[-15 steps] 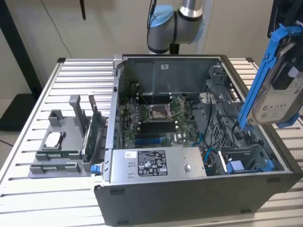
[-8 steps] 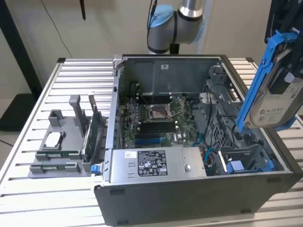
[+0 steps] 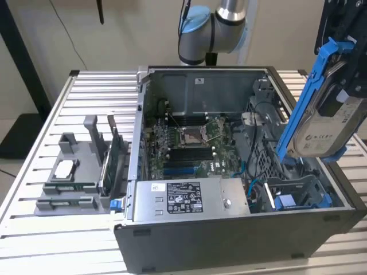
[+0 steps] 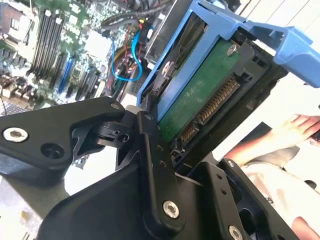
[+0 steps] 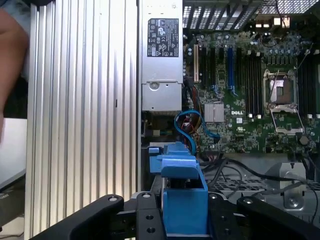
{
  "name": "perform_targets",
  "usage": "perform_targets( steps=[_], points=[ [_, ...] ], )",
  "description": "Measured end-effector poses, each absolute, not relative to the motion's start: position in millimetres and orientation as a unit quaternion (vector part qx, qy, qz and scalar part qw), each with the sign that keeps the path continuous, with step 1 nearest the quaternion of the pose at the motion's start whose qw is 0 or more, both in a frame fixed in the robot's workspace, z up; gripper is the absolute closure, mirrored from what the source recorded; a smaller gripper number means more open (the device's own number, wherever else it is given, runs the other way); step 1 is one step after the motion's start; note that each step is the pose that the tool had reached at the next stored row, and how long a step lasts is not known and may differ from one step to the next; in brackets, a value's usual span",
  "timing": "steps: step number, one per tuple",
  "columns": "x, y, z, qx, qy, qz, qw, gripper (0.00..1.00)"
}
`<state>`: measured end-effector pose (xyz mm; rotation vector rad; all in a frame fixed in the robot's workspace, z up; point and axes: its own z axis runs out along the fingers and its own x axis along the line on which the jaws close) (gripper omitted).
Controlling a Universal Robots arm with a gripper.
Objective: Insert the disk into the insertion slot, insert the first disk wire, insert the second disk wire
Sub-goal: 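Insert the disk into the insertion slot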
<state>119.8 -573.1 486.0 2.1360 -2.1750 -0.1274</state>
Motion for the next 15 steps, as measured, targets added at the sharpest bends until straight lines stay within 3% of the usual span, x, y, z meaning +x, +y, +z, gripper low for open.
perform_targets(
  steps=[15],
  points=[
    [128.6,-573.4,477.2,0.699,-0.712,-0.045,0.048,0.67]
  ],
)
